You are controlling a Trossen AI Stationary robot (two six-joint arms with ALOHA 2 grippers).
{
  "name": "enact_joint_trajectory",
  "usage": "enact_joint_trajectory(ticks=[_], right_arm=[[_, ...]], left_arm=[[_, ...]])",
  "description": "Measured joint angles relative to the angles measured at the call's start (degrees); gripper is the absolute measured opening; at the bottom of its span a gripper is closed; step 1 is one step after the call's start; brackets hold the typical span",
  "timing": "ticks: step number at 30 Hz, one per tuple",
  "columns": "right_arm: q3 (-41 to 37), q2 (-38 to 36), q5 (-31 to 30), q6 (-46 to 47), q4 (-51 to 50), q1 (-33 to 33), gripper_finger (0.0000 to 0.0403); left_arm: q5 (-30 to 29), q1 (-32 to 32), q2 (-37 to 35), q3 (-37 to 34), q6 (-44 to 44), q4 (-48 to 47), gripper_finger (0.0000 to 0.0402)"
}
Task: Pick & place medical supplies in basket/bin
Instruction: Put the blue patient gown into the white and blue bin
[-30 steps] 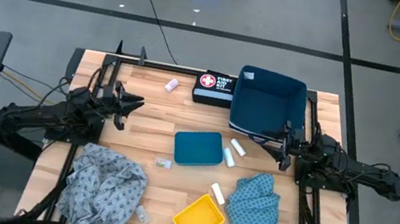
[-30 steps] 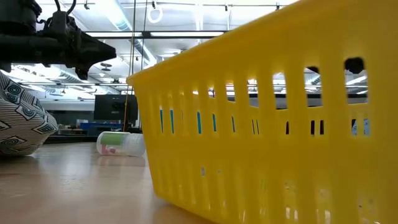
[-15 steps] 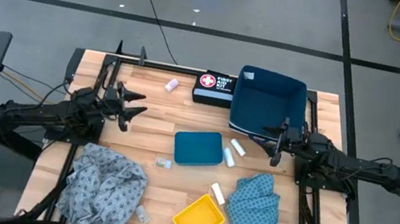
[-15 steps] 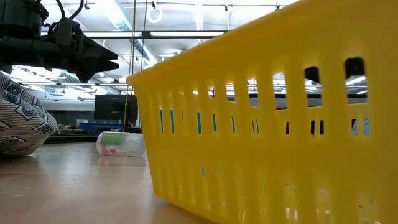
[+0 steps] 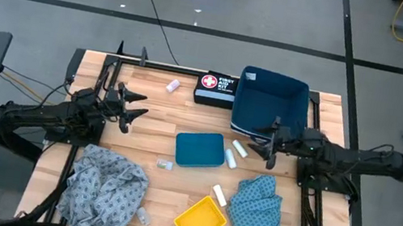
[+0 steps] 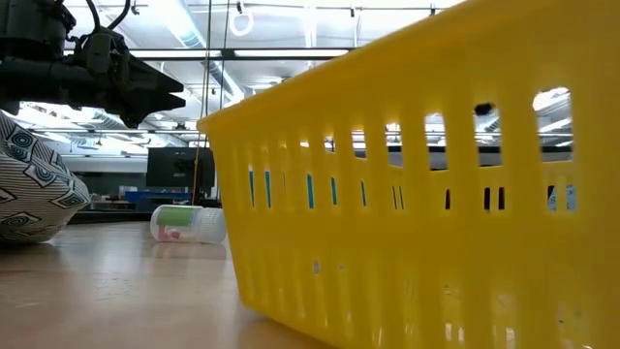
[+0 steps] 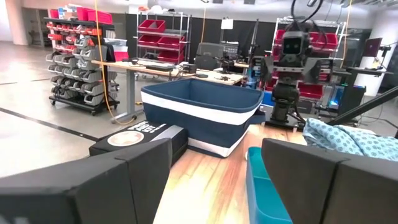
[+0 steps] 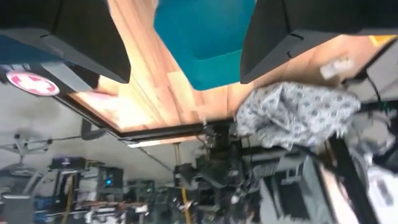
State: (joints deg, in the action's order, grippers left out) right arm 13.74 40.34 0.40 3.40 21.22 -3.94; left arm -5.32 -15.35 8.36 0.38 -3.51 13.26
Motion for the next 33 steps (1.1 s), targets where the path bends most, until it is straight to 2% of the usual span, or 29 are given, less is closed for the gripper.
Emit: enact_joint_trajectory(ticks=[4,8,12,16,24,33], right_arm=[[8.5,8.19,-1.93,-5.3,-5.82,3.89,0.0328],[18.38,14.8,-5.71,-8.03,-19.18,7.12,0.0329],[27.27,20.17,-9.15,-7.07,-34.42,9.48,0.0329],[34.14,24.52,-9.37,-2.74,-46.43,11.32,0.0329],[43.97,30.62,-4.33,10.33,-67.56,15.6,0.0329],[45.7,34.5,4.18,19.37,-77.64,19.24,0.0329]], left_arm=[[0.02,0.0,0.0,0.0,0.58,-0.02,0.0253],[0.15,0.0,0.0,0.0,0.72,-0.37,0.0253],[1.62,0.0,0.0,0.0,0.5,-1.69,0.0253],[2.74,0.0,0.0,0.0,0.46,-2.64,0.0253],[4.09,0.0,0.0,0.0,0.5,-2.65,0.0253],[5.47,0.02,0.0,0.0,0.55,-2.78,0.0253]])
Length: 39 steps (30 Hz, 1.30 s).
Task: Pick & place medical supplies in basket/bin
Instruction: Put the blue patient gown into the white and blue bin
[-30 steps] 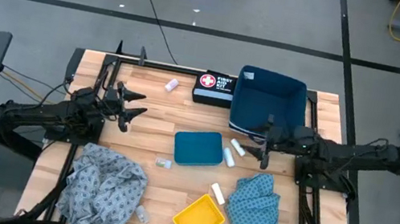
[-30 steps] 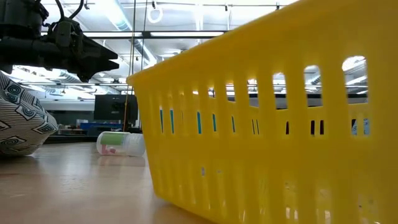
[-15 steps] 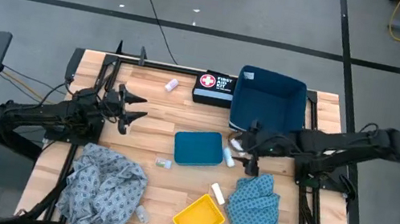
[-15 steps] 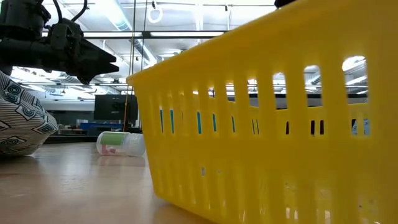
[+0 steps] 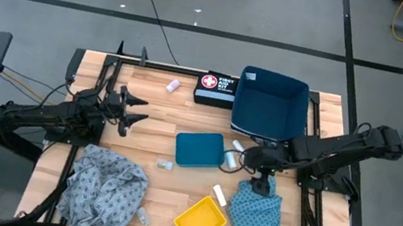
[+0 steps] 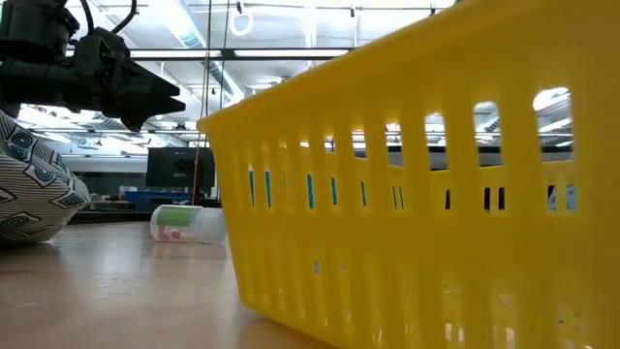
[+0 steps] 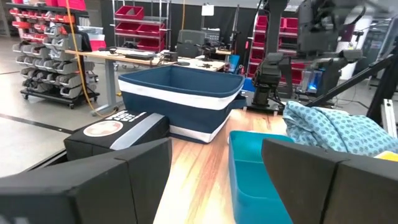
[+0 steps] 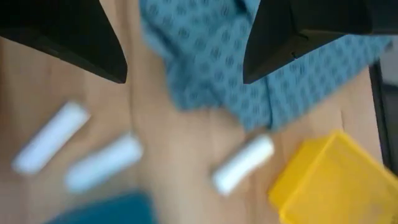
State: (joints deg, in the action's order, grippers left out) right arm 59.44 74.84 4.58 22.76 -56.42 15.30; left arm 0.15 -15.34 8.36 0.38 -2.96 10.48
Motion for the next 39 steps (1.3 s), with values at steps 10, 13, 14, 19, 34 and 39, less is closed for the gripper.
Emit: enact_joint_trajectory(ticks=[10,13,14,19,34,39], right_arm=[[0.0,6.46,6.73,0.45,-3.63,2.0,0.0329],[0.0,8.09,7.74,-0.84,-3.15,2.0,0.0329],[0.0,8.66,7.84,-1.44,-2.97,2.0,0.0329],[0.0,11.34,8.27,-4.48,-1.64,2.0,0.0329],[-0.02,22.18,12.4,-8.8,6.16,4.58,0.0329],[0.0,25.65,13.31,-9.81,9.09,6.05,0.0329]], left_arm=[[0.12,0.0,0.0,0.0,0.9,-0.07,0.0253],[0.12,0.0,0.0,0.0,0.94,-0.22,0.0253],[0.12,0.0,0.0,0.0,0.94,-0.38,0.0253],[0.12,0.0,0.15,0.0,1.07,-0.55,0.0253],[0.07,-0.02,0.2,0.0,1.07,-0.92,0.0253],[0.01,-0.02,0.22,0.0,1.07,-0.94,0.0253]])
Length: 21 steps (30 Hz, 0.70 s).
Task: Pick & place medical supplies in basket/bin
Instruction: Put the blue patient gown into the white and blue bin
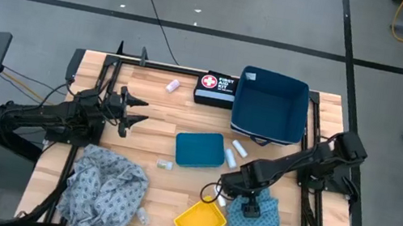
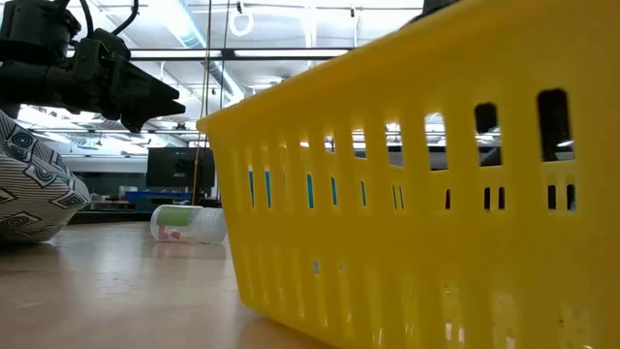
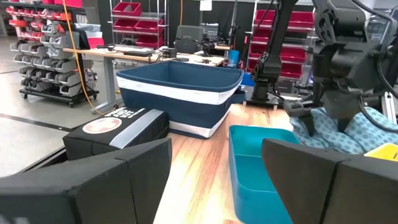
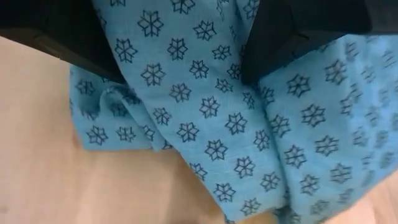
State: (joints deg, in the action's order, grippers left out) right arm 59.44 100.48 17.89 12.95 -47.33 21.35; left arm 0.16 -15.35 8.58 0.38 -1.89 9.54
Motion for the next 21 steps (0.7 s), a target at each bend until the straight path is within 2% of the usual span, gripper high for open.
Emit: enact_joint_trajectory(ticks=[8,12,16,21], right_arm=[[-1.38,3.41,1.53,0.09,4.12,1.38,0.0326],[-1.92,3.46,1.72,0.24,4.94,1.74,0.0294],[-2.09,3.65,2.12,1.2,6.02,2.33,0.0217],[-2.14,3.72,2.28,0.26,7.67,3.57,0.0061]], left_arm=[[-0.11,0.0,0.0,0.0,-0.02,-0.55,0.0253],[-0.13,0.0,0.0,0.0,-0.04,-0.5,0.0253],[-0.13,0.0,0.0,0.0,-0.07,-0.51,0.0253],[-0.13,0.0,0.0,0.0,-0.07,-0.5,0.0253]])
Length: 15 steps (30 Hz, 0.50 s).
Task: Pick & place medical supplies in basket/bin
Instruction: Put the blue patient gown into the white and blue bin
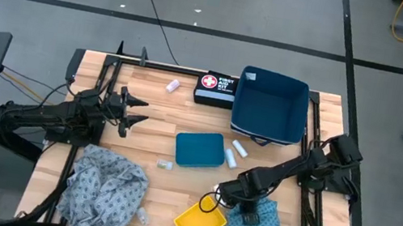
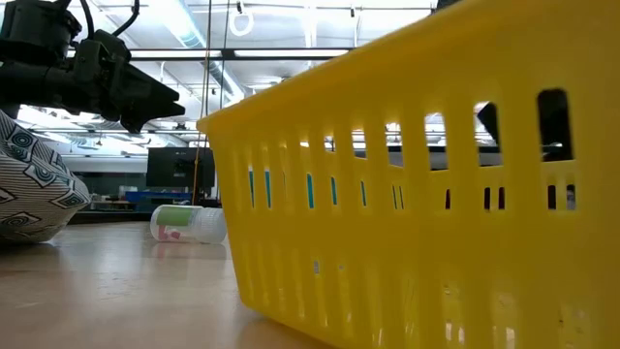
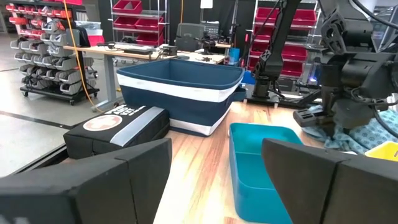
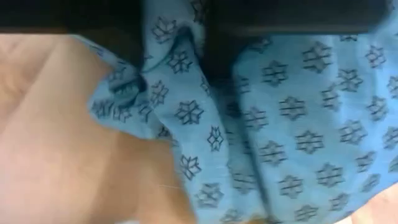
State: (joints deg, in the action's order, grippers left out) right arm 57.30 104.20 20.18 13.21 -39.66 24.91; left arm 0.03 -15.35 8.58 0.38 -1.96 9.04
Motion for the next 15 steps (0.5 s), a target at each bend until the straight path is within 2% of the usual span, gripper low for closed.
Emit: enact_joint_trajectory(ticks=[1,8,12,15], right_arm=[[-0.01,-0.01,-0.1,-0.39,0.27,0.2,0.0038],[-0.02,-0.01,-0.7,3.46,1.46,1.62,0.0036],[-0.04,-1.27,-3.6,7.49,1.36,2.87,0.0036],[-0.19,-3.22,-7.97,11.16,0.98,3.98,0.0036]], left_arm=[[0.0,0.0,0.0,0.0,0.01,0.0,0.0253],[0.0,0.0,0.0,0.0,0.0,0.0,0.0253],[0.0,0.0,0.0,0.0,0.02,0.02,0.0253],[0.0,0.0,0.0,0.0,0.02,0.04,0.0253]])
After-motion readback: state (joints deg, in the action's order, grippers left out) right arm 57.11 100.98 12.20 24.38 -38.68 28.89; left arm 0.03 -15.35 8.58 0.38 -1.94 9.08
